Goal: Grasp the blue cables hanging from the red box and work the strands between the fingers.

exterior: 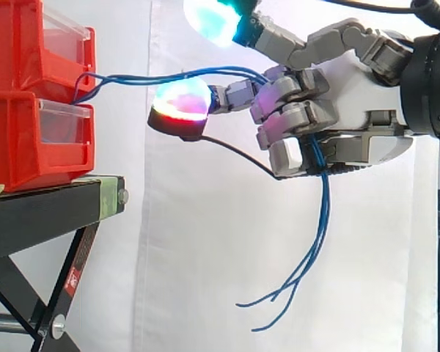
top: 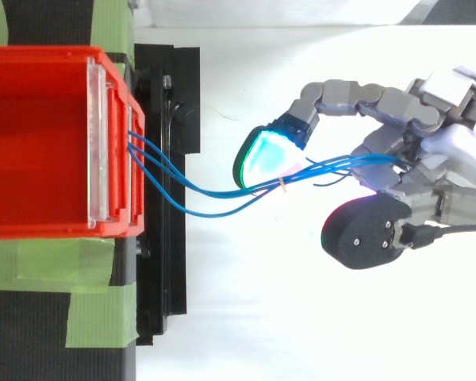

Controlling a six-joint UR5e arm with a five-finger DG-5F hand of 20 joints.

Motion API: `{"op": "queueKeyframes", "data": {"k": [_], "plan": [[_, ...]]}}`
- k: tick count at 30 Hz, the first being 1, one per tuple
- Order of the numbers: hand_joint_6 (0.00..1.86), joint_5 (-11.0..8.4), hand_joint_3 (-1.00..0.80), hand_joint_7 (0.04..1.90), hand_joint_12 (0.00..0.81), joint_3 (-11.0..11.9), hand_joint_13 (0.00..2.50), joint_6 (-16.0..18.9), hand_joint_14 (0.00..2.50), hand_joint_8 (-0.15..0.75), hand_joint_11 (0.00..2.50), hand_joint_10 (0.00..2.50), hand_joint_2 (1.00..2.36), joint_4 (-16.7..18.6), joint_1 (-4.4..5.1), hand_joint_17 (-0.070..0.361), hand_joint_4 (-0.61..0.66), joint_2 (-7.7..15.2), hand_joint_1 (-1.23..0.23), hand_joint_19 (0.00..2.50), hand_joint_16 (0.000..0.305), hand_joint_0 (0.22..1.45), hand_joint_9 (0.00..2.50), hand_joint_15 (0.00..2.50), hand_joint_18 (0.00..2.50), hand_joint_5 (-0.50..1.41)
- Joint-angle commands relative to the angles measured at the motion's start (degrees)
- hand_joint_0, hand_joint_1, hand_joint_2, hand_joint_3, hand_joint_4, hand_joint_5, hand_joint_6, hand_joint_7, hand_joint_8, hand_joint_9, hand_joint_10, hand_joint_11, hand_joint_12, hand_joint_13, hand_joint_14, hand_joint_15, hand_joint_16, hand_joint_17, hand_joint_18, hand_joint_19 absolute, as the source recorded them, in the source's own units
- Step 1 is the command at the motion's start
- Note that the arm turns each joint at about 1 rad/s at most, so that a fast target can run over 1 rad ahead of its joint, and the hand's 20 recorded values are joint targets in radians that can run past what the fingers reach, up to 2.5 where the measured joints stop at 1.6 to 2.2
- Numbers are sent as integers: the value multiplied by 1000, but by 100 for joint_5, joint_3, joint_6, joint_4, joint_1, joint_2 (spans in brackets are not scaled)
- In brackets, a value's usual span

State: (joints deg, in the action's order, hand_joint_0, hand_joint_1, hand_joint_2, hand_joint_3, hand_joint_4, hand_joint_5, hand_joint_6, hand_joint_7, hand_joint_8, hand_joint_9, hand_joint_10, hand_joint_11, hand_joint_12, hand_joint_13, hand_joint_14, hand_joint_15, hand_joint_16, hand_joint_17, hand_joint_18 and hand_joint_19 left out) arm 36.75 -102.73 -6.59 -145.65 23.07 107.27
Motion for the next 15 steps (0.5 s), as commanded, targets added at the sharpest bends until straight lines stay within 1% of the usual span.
{"op": "queueKeyframes", "data": {"k": [1, 5, 12, 15], "plan": [[450, -46, -938, 1121, 672, -2, 1690, 0, 2500, 545, 2500, 2500, 1003, 37, 31, 151, 179, 5, -662, 713, 201, 890, 1326, 1934, 1950, 126], [471, -72, -915, 1132, 672, -2, 1690, 0, 2500, 545, 2500, 2500, 1003, 37, 48, 151, 189, 5, -660, 713, 201, 889, 1326, 1934, 1950, 141], [411, -72, -926, 1200, 672, -2, 1690, -9, 2500, 545, 2500, 2500, 1003, 19, 74, 151, 184, -4, -649, 713, 201, 880, 1326, 1934, 1950, 238], [402, -107, -921, 1217, 672, -2, 1690, -9, 2500, 545, 2500, 2500, 1003, 19, 83, 151, 181, 5, -650, 713, 201, 879, 1326, 1934, 1950, 263]]}}
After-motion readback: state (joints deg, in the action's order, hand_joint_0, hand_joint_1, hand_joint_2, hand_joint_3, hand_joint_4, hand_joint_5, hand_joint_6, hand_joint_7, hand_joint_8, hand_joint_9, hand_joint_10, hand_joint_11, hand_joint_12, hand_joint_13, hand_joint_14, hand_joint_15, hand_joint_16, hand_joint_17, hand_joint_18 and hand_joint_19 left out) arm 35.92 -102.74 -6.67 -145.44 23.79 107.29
